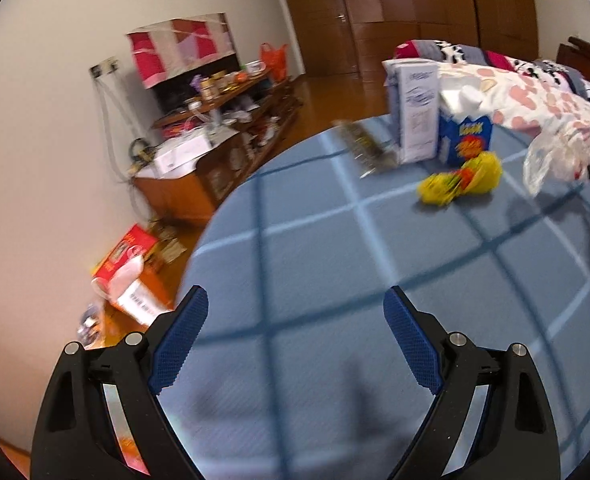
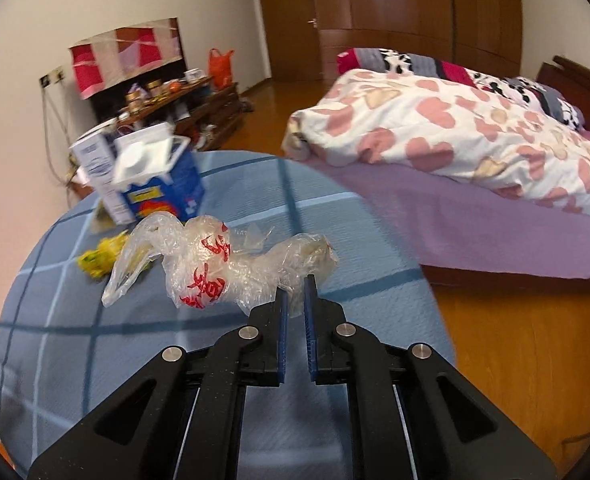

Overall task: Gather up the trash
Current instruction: 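Grasp the clear red-printed plastic bag with the right tool while the left tool grasps the yellow-red bundle, then carry the yellow-red bundle with the left tool while the right tool carries the clear bag over the bin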

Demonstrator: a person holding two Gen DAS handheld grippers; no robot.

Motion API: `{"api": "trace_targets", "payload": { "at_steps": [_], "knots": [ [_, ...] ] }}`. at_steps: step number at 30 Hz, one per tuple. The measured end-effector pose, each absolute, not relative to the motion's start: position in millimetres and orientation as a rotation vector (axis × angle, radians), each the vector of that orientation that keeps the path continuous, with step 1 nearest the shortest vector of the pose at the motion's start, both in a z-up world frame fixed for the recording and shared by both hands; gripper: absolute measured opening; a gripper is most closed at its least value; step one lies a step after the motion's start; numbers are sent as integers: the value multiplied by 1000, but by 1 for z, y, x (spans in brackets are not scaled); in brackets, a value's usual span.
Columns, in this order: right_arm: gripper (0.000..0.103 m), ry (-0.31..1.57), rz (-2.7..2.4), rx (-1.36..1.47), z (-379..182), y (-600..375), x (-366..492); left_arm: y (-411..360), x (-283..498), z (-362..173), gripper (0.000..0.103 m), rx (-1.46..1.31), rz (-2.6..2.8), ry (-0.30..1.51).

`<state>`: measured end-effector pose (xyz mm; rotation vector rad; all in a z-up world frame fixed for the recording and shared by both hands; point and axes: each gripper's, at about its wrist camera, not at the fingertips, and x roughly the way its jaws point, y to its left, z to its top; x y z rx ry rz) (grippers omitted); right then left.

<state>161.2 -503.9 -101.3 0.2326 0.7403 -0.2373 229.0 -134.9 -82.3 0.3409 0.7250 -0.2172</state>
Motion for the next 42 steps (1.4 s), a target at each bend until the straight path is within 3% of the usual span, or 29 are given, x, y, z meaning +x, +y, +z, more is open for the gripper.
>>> {"api": "trace_targets", "payload": {
  "at_steps": [11, 23, 25, 28, 29, 33, 42],
  "knots": [
    [9, 767, -279, 235, -112, -529, 197, -231, 296, -92, 88, 360, -336, 730],
    [9, 805, -203, 242, -122, -519, 209, -260, 324, -122, 86, 353, -388, 806],
    [9, 807, -199, 239, -123, -517, 211, -261, 325, -125, 79, 353, -408, 819],
    [9, 810, -195, 241, -125, -515, 212, -264, 325, -129, 54, 347, -453, 846],
    [9, 811, -194, 241, -125, -514, 212, -266, 325, -131, 33, 349, -472, 856],
    [9, 814, -190, 242, -127, -511, 212, -269, 319, -130, 27, 370, -506, 837],
    [9, 798, -161, 249, -121, -497, 201, -245, 302, -109, 25, 353, -473, 798]
  ]
}}
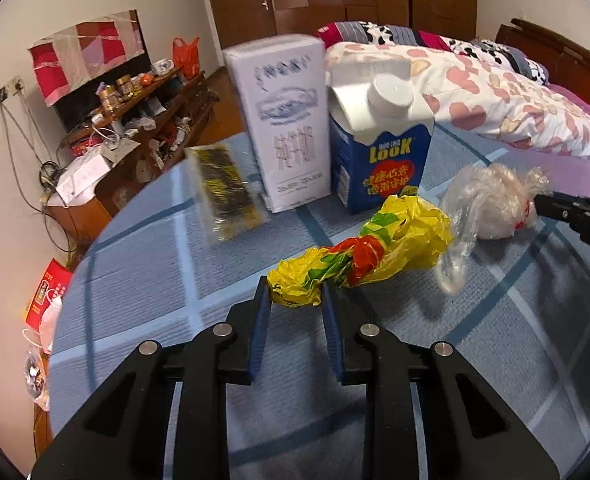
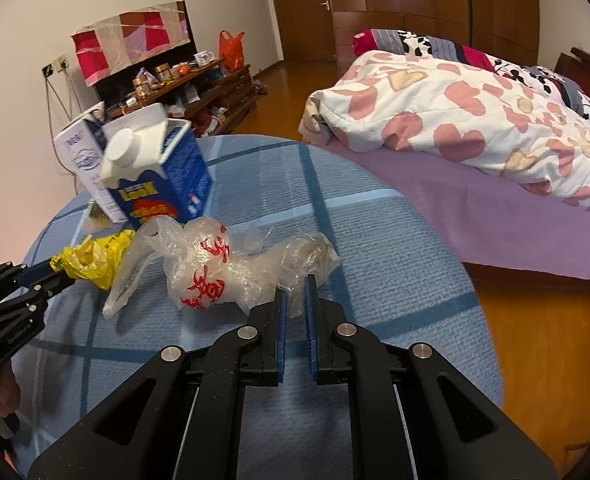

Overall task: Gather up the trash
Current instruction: 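Carry the yellow-red bundle with the left tool while the right tool carries the clear bag over the bin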

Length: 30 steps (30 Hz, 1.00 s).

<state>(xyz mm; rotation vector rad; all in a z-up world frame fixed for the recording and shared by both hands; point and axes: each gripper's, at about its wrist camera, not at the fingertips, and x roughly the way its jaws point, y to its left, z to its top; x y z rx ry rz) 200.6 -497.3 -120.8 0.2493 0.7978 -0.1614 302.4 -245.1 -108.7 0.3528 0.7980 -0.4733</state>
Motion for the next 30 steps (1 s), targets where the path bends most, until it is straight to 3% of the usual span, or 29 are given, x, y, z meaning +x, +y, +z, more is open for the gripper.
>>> {"api": "trace_targets", "payload": {
  "at_steps": [30],
  "knots": [
    [9, 735, 51, 195, -94, -352, 154, -79, 181, -78, 25, 279, -254, 750]
  ]
}}
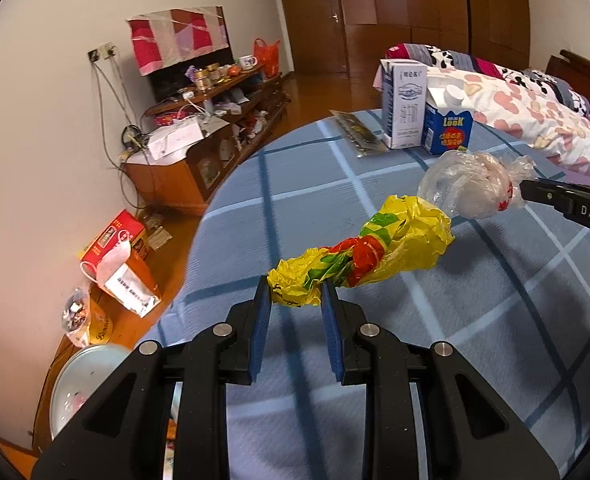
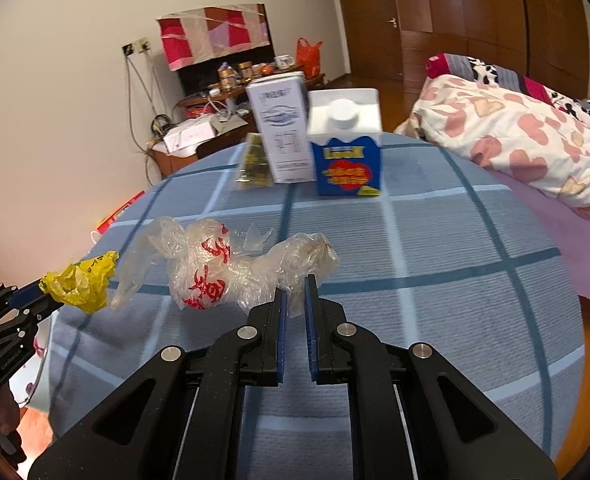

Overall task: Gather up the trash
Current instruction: 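Carry the yellow-red bundle with the left tool while the right tool carries the clear bag over the bin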

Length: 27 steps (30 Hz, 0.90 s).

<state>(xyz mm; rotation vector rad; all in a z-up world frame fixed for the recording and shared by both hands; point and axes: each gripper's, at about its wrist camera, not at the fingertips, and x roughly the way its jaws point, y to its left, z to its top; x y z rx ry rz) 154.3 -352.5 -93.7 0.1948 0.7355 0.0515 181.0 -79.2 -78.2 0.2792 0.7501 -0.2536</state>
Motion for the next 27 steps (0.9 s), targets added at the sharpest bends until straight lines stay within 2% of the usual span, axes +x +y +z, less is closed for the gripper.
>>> {"api": "trace_targets", "payload": {
  "at_steps": [27],
  "knots": [
    [9, 734, 182, 119, -88, -266, 136, 7, 127, -67, 25, 237, -133, 721]
  ]
}}
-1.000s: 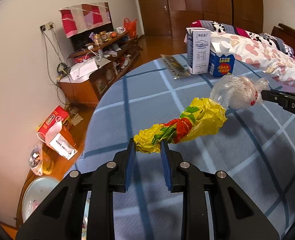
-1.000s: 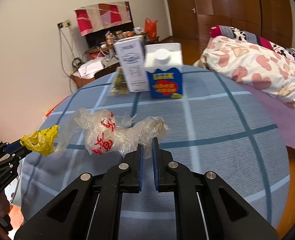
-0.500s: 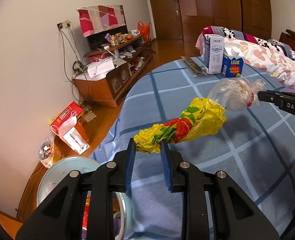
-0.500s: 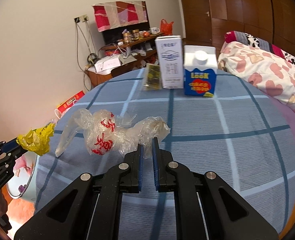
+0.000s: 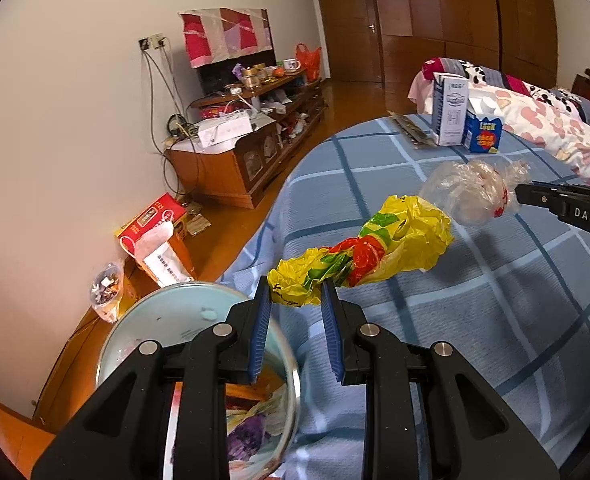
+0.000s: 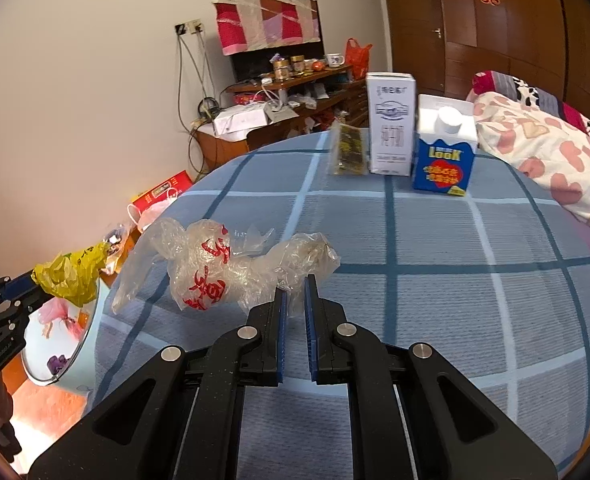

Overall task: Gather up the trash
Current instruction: 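Carry the yellow-red bundle with the left tool while the right tool carries the clear bag over the bin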

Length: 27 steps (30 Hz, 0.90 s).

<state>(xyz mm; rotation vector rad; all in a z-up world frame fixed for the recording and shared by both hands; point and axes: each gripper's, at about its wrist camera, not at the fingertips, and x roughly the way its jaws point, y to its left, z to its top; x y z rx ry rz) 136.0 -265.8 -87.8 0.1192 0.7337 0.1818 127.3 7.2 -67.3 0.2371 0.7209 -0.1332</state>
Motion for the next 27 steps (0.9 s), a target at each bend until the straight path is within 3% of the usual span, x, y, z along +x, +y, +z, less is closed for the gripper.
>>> {"api": "trace_targets", "payload": {
  "at_steps": [27],
  "knots": [
    [9, 739, 280, 22, -81, -197, 140, 83, 102, -68, 25, 209, -6, 734]
  ]
}}
